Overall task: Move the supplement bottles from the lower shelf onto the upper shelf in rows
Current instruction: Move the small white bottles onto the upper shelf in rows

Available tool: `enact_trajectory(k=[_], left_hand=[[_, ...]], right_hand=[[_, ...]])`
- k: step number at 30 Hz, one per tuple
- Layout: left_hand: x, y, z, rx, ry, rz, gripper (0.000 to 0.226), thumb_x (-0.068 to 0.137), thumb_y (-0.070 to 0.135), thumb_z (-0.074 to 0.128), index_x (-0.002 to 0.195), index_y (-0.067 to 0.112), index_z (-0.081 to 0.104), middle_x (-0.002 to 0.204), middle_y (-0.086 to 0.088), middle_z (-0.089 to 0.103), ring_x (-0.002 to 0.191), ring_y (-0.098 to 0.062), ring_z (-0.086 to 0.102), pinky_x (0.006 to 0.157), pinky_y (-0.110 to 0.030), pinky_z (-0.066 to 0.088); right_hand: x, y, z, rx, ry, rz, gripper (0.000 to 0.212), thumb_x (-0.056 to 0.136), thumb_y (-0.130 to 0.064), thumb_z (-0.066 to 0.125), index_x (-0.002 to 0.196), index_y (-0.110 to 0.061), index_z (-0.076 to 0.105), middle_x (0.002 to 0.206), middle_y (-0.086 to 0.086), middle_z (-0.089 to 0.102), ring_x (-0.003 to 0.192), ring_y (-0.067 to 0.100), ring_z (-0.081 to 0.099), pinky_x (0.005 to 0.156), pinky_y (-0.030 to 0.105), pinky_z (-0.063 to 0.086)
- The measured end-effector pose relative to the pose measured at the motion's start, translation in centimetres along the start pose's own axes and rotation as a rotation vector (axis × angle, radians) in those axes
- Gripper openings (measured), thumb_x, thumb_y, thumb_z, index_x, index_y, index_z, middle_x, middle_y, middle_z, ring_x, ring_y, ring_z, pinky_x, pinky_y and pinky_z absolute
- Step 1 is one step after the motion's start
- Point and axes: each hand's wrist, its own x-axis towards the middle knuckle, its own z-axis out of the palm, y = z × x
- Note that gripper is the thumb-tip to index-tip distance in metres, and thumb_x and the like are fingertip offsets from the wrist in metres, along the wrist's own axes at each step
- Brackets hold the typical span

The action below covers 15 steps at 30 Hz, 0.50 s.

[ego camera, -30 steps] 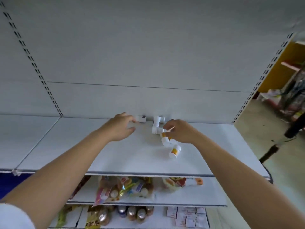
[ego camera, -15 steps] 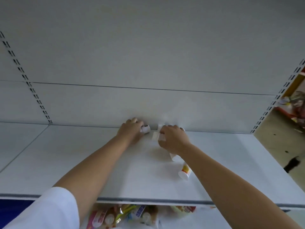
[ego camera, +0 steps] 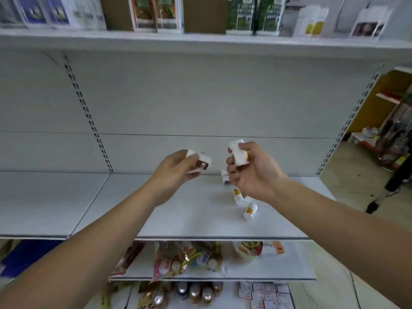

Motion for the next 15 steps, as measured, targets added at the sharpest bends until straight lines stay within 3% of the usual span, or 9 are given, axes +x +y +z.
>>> enact_trajectory(k=[2,6,8,11,15], left_hand=[[-3.0,4.3,0.6,-0.158,-0.030,-0.010,0.020,0.100,0.017,0.047,0.101,0.011,0.065,0.092,-0.005,0.073,0.090,-0.020,0.070,0.085,-0.033,0.057],[-7.6,12.5,1.8,-0.226,-0.110,0.025,0.022,0.101,0.029,0.043,0.095,0.013,0.057,0.076,-0.002,0.066,0.080,-0.023,0.072,0.079,-0.036,0.058],[-9.1,15.8,2.4,-0.140,-0.152,0.070,0.021,0.100,0.032,0.043,0.096,0.013,0.053,0.081,-0.009,0.063,0.077,-0.024,0.073,0.073,-0.034,0.059],[-10.0,19.9,3.3,0.031,-0.144,0.171,0.026,0.099,0.036,0.045,0.091,0.013,0.055,0.077,-0.013,0.057,0.056,-0.020,0.063,0.058,-0.030,0.055],[-9.8,23.6,4.9,0.390,-0.060,0.317,0.042,0.099,0.050,0.036,0.087,0.012,0.048,0.068,-0.011,0.055,0.050,-0.013,0.050,0.054,-0.027,0.043]], right_hand=[[-3.7,-1.2,2.5,-0.035,0.011,-0.039,0.019,0.092,-0.030,0.047,0.089,-0.014,0.057,0.069,0.001,0.055,0.056,0.012,0.047,0.048,0.019,0.034],[-10.3,-3.6,6.4,-0.137,0.020,-0.143,0.016,0.093,-0.027,0.053,0.100,-0.013,0.057,0.073,0.003,0.065,0.056,0.012,0.051,0.050,0.019,0.037],[-13.0,-4.7,7.7,-0.179,0.022,-0.184,0.015,0.093,-0.026,0.052,0.101,-0.012,0.054,0.072,0.004,0.062,0.055,0.013,0.049,0.054,0.022,0.036],[-16.1,-6.7,9.2,-0.216,-0.003,-0.243,0.019,0.094,-0.028,0.046,0.102,-0.012,0.052,0.069,0.004,0.053,0.054,0.014,0.044,0.055,0.023,0.034],[-18.3,-9.7,9.6,-0.255,-0.007,-0.346,0.029,0.094,-0.030,0.039,0.099,-0.009,0.058,0.068,0.005,0.051,0.055,0.015,0.042,0.057,0.025,0.032]])
